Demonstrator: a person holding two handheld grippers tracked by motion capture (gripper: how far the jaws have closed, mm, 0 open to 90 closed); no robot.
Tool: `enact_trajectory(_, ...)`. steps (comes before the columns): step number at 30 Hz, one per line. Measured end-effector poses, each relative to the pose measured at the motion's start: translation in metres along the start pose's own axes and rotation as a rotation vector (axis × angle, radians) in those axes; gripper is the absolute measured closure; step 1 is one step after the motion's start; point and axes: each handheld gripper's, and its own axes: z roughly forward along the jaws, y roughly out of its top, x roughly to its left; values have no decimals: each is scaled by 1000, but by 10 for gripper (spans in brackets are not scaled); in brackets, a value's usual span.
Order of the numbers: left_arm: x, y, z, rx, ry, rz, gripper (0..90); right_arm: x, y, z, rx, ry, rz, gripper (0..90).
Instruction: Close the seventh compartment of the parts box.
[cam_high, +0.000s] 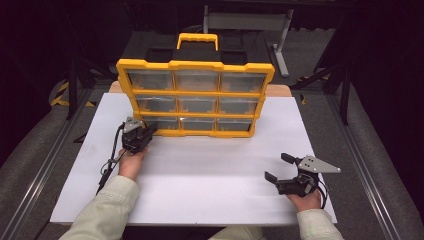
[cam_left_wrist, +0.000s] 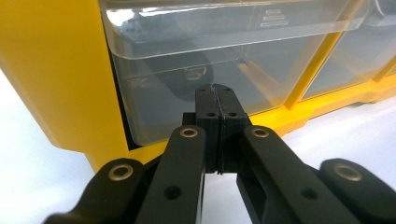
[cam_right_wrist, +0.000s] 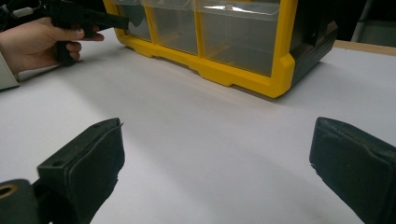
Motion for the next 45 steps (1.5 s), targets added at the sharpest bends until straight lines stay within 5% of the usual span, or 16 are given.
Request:
enact_trajectory(7,0,2,-3,6,-5,5,894,0,0,0,-1,-4,-1,38)
enact_trajectory(15,-5,8,-18,31,-70,8,877,0,1,-1,-5,-5,-4,38)
enact_trajectory(19,-10,12,-32,9,-151,49,746,0,1,-1,-7,-2,-6,38)
enact_trajectory(21,-13,14,-39,-10,-191,57,600,1,1,-1,-6,-8,-7,38)
enact_trajectory(23,-15,17,-50,-23,-278,34,535,1,1,-2,-9,-7,-8,38)
enact_trajectory(30,-19,22,-74,-68,-372,57,209,1,2,-2,-12,-7,-10,38)
enact_trajectory(35,-16,20,-88,-78,-388,52,82,1,2,-3,-13,-9,-9,38)
enact_trajectory(45,-12,16,-118,-91,-383,82,36,1,2,-4,-19,-10,-11,38)
